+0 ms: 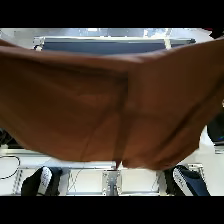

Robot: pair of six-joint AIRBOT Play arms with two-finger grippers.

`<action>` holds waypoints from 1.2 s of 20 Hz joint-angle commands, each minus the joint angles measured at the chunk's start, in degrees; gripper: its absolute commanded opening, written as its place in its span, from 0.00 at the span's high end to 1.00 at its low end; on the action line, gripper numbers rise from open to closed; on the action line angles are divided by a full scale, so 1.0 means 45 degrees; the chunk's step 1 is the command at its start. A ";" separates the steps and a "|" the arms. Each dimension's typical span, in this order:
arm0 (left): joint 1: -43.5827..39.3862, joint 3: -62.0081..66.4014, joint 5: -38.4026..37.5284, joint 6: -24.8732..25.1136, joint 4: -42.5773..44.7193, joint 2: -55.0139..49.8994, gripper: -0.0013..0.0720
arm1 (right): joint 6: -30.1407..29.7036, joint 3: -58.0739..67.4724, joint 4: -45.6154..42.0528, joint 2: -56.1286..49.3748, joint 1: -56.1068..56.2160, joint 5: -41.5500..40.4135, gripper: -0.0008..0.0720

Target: Fold the shirts.

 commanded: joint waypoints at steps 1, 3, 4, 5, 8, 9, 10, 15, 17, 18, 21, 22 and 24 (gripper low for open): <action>-0.0617 -0.0316 -0.2759 -0.0185 0.0087 -0.2302 0.97 | 0.0311 -0.0136 0.0593 -0.3026 0.0015 0.1224 0.97; -0.1889 -0.1409 -0.2613 -0.0180 0.0840 -0.3594 0.97 | 0.0291 -0.0617 0.0967 -0.4794 0.0155 0.1156 0.97; -0.2710 -0.1860 -0.2322 -0.0180 0.1880 -0.4284 0.97 | 0.0238 -0.0821 0.0860 -0.5678 0.0408 0.1035 0.97; -0.3672 -0.2225 -0.1919 -0.0345 0.3201 -0.5105 0.97 | 0.0204 -0.0976 0.0675 -0.6484 0.0704 0.0811 0.97; -0.5863 -0.2375 -0.0277 -0.1360 0.6295 -0.7878 0.97 | 0.0058 -0.1059 0.0228 -0.9020 0.1729 -0.0631 0.97; -0.6251 -0.2351 0.0758 -0.2113 0.6960 -0.8665 0.97 | 0.0058 -0.1054 0.0228 -0.9748 0.1996 -0.1384 0.97; -0.6494 -0.2263 0.1914 -0.3118 0.7529 -0.9418 0.97 | 0.0063 -0.1039 0.0233 -1.0457 0.2225 -0.2249 0.97; -0.6460 -0.0724 0.3521 -0.4527 0.7796 -1.1336 0.97 | 0.0325 -0.0884 0.0248 -1.2575 0.2477 -0.5367 0.97; -0.6475 -0.0554 0.3458 -0.4522 0.7786 -1.1336 0.97 | 0.0364 -0.0865 0.0126 -1.2774 0.2463 -0.5377 0.97; -0.6518 -0.0554 0.3196 -0.4464 0.7786 -1.1293 0.97 | 0.0364 -0.0835 0.0015 -1.2774 0.2458 -0.5124 0.97; -0.6538 -0.0559 0.1734 -0.3619 0.7791 -1.0987 0.97 | 0.0486 -0.0165 -0.1132 -1.2677 0.2463 -0.3264 0.97; -0.6557 -0.0559 0.1044 -0.3400 0.7796 -1.0739 0.97 | 0.0646 0.0068 -0.1729 -1.2512 0.2463 -0.2633 0.97; -0.6635 -0.0714 -0.0160 -0.2764 0.7859 -1.0161 0.97 | 0.0748 0.0165 -0.2608 -1.1934 0.2467 -0.1807 0.97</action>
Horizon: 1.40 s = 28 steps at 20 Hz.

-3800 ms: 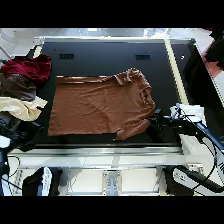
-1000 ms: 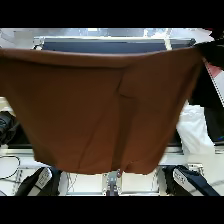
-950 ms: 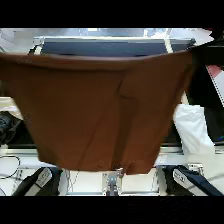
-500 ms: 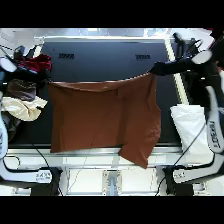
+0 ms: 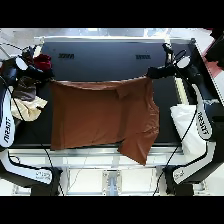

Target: Fold the shirts.

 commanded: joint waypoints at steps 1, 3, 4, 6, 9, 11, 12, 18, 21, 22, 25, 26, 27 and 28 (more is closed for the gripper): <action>-0.0160 -0.0359 -0.1938 0.0889 0.0369 0.0816 0.97 | 0.0209 0.0306 -0.1719 0.0695 0.0015 0.1797 0.97; -0.0262 -0.1511 -0.1909 0.0826 0.1015 0.1603 0.97 | 0.0447 0.0301 -0.2618 0.1195 0.0015 0.3089 0.97; -0.0257 -0.2220 -0.1797 0.0831 0.1103 0.1972 0.97 | 0.0481 0.0262 -0.2934 0.1307 0.0019 0.3750 0.97; -0.0228 -0.3453 -0.1622 0.0826 0.1137 0.2404 0.97 | 0.0491 -0.0136 -0.3152 0.1345 0.0019 0.4401 0.97; -0.0325 -0.4707 -0.1341 0.0831 0.1098 0.2492 0.97 | 0.0534 -0.1783 -0.2880 0.1341 0.0209 0.3827 0.97; -0.0437 -0.5202 -0.0821 0.0821 0.1083 0.2487 0.97 | 0.0534 -0.3099 -0.2880 0.1341 0.0457 0.3162 0.97; -0.0476 -0.5362 -0.0665 0.0821 0.1088 0.2477 0.97 | 0.0534 -0.3657 -0.2875 0.1331 0.0554 0.2788 0.97; -0.0515 -0.6018 -0.0525 0.0831 0.1103 0.2307 0.97 | 0.0738 -0.5100 -0.3016 0.1156 0.0617 0.1535 0.97; -0.0510 -0.6028 -0.0384 0.0826 0.1141 0.2239 0.97 | 0.0763 -0.5095 -0.3007 0.1156 0.0617 0.1243 0.97; -0.0510 -0.6028 -0.0384 0.0826 0.1137 0.2239 0.97 | 0.0787 -0.5090 -0.2958 0.1161 0.0617 0.1258 0.97; -0.0486 -0.5935 -0.0379 0.0826 0.1107 0.2433 0.57 | 0.0879 -0.4580 -0.2987 0.1326 0.0563 0.2555 0.69; -0.0447 -0.5809 -0.0389 0.0826 0.1122 0.2647 0.29 | 0.0879 -0.4211 -0.3298 0.1549 0.0495 0.3361 0.65; -0.0369 -0.5639 -0.0398 0.0831 0.1200 0.3070 0.21 | 0.0874 -0.3769 -0.3711 0.1938 0.0403 0.4342 0.64; -0.0253 -0.5508 -0.0398 0.0826 0.1195 0.3653 0.21 | 0.0874 -0.3371 -0.4138 0.2414 0.0243 0.5314 0.64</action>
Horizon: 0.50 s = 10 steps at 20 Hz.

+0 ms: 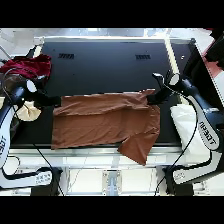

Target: Fold the shirts.

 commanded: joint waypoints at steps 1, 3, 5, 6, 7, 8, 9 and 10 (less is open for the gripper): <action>0.0301 0.0301 0.0010 0.0005 0.0068 0.1637 0.21 | 0.0034 0.1112 -0.1190 0.1375 -0.0510 0.3143 0.64; 0.0685 0.0248 -0.0170 0.0005 0.0355 0.3623 0.21 | 0.0034 0.1025 -0.1350 0.3123 -0.1423 0.3910 0.56; 0.1200 -0.0165 -0.0083 0.0000 0.0996 0.5688 0.21 | 0.0034 -0.0121 -0.0607 0.5187 -0.2642 0.3774 0.51; 0.1545 -0.0549 -0.0078 -0.0005 0.1001 0.6683 0.22 | 0.0034 -0.1341 0.0121 0.6324 -0.3332 0.3342 0.51; 0.1826 -0.0947 -0.0073 0.0000 0.1001 0.7495 0.22 | 0.0049 -0.2754 0.0889 0.7320 -0.3929 0.2788 0.50; 0.2055 -0.1311 -0.0068 -0.0068 0.1001 0.8170 0.22 | 0.0403 -0.4420 0.1724 0.8208 -0.4522 0.2181 0.43; 0.2225 -0.1632 -0.0005 -0.0452 0.1001 0.8704 0.22 | 0.0738 -0.6028 0.2526 0.8723 -0.4974 0.1865 0.42; 0.2288 -0.1846 0.0019 -0.0719 0.1001 0.9010 0.22 | 0.0991 -0.7339 0.3104 0.8801 -0.5217 0.1885 0.42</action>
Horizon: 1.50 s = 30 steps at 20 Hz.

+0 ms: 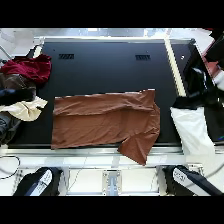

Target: Fold the shirts.

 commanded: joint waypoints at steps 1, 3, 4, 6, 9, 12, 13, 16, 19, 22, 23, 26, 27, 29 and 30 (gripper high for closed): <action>0.0495 -0.0816 0.0117 -0.0520 0.0165 0.1797 0.22 | 0.0641 -0.4517 0.2433 0.1438 -0.1214 -0.0583 0.42; 0.0495 -0.0855 -0.0024 -0.0520 0.0160 0.1724 0.22 | 0.0583 -0.6314 0.2846 0.0826 -0.0908 -0.0355 0.42; 0.0495 -0.0855 -0.0121 -0.0520 0.0160 0.1671 0.22 | 0.0495 -0.6994 0.2807 0.0510 -0.0724 -0.0175 0.42; 0.0495 -0.0942 -0.0359 -0.0525 0.0151 0.1603 0.22 | 0.0495 -0.7883 0.2871 0.0097 -0.0452 -0.0223 0.43; 0.0495 -0.1253 -0.0457 -0.0913 0.0112 0.1598 0.22 | 0.0505 -0.8344 0.2934 -0.0189 0.0209 -0.0510 0.43; 0.0491 -0.1676 -0.0457 -0.1093 0.0015 0.1598 0.22 | 0.0529 -0.8349 0.2977 -0.0559 0.1039 -0.0947 0.43; 0.0495 -0.1807 -0.0457 -0.1093 0.0015 0.1598 0.22 | 0.0529 -0.8349 0.3036 -0.0763 0.1336 -0.1078 0.43; 0.0495 -0.1962 -0.0457 -0.1093 0.0015 0.1598 0.22 | 0.0515 -0.8349 0.3677 -0.1365 0.2035 -0.1870 0.49; 0.0495 -0.1962 -0.0466 -0.1093 0.0010 0.1598 0.22 | 0.0505 -0.8349 0.3929 -0.1773 0.2535 -0.2336 0.49; 0.0495 -0.1962 -0.0733 -0.1093 0.0019 0.1598 0.22 | 0.0510 -0.8349 0.3813 -0.1787 0.2705 -0.2137 0.49; 0.0495 -0.1967 -0.0845 -0.1088 0.0019 0.1598 0.22 | 0.0510 -0.8344 0.3779 -0.1787 0.2705 -0.2035 0.49; 0.0495 -0.1967 -0.0986 -0.1088 0.0024 0.1598 0.22 | 0.0505 -0.7786 0.3254 -0.1763 0.2691 -0.1010 0.48; 0.0495 -0.1967 -0.0986 -0.1088 0.0024 0.1598 0.22 | 0.0505 -0.7363 0.3011 -0.1734 0.2691 -0.0695 0.48; 0.0495 -0.1967 -0.0986 -0.1088 0.0024 0.1598 0.22 | 0.0515 -0.6377 0.2579 -0.1734 0.2691 -0.0403 0.48; 0.0495 -0.1967 -0.0991 -0.1088 0.0029 0.1598 0.22 | 0.0525 -0.5887 0.2370 -0.1734 0.2691 -0.0359 0.48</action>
